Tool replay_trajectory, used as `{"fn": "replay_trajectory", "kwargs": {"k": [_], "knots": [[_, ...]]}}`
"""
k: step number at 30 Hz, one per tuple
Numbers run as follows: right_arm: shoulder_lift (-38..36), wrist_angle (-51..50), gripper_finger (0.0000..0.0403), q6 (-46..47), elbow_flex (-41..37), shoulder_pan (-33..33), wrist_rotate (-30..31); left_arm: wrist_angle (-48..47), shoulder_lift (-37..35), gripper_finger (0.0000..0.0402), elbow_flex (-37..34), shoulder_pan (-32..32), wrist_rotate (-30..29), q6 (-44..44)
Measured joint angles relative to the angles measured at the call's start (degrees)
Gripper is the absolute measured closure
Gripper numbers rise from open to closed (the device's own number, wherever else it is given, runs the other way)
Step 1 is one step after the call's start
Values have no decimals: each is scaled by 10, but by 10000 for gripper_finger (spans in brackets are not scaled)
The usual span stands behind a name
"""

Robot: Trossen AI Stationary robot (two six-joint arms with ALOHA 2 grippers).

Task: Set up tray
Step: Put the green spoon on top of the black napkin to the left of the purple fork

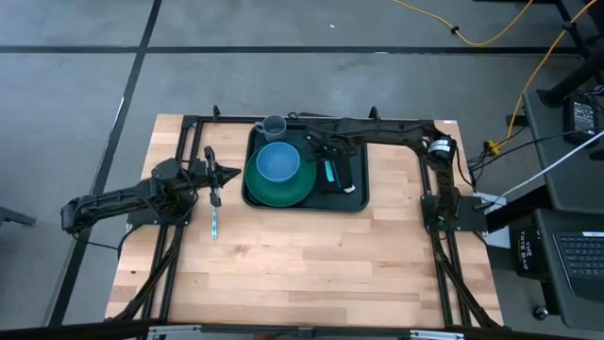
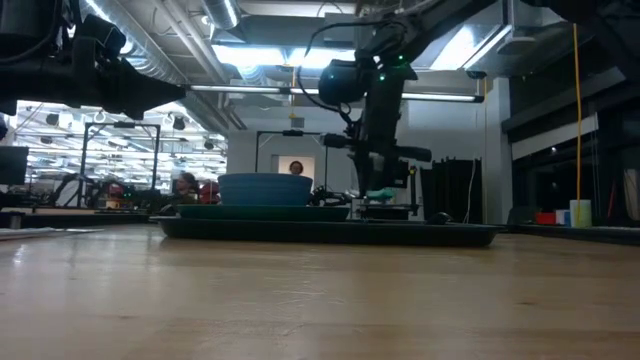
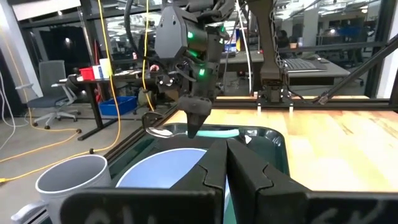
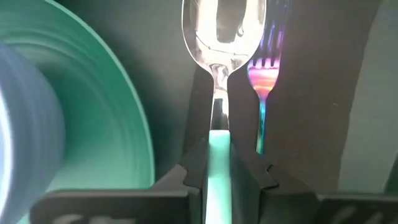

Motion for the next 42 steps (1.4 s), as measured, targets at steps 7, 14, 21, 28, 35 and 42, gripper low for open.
{"fn": "replay_trajectory", "kwargs": {"k": [7, 14, 21, 28, 35, 42], "knots": [[6, 18, 354, 3, -1, -1, 0, 0, 0, 395, 0, 0, 0, 0], [12, 16, 355, 12, -1, -1, 14, -3, 0, 395, 0, 0, 0, 0], [28, 25, 355, 12, -1, 0, 11, -8, 0, 395, 0, 0, 0, 0], [40, 27, 355, 12, -1, 0, -1, -10, 0, 395, 0, 0, 0, 0], [41, 20, 355, 15, -1, 0, -1, -10, 0, 395, 0, 0, 0, 0], [41, 21, 355, 19, -1, -1, -1, -10, 0, 395, 0, 0, 0, -1]]}}
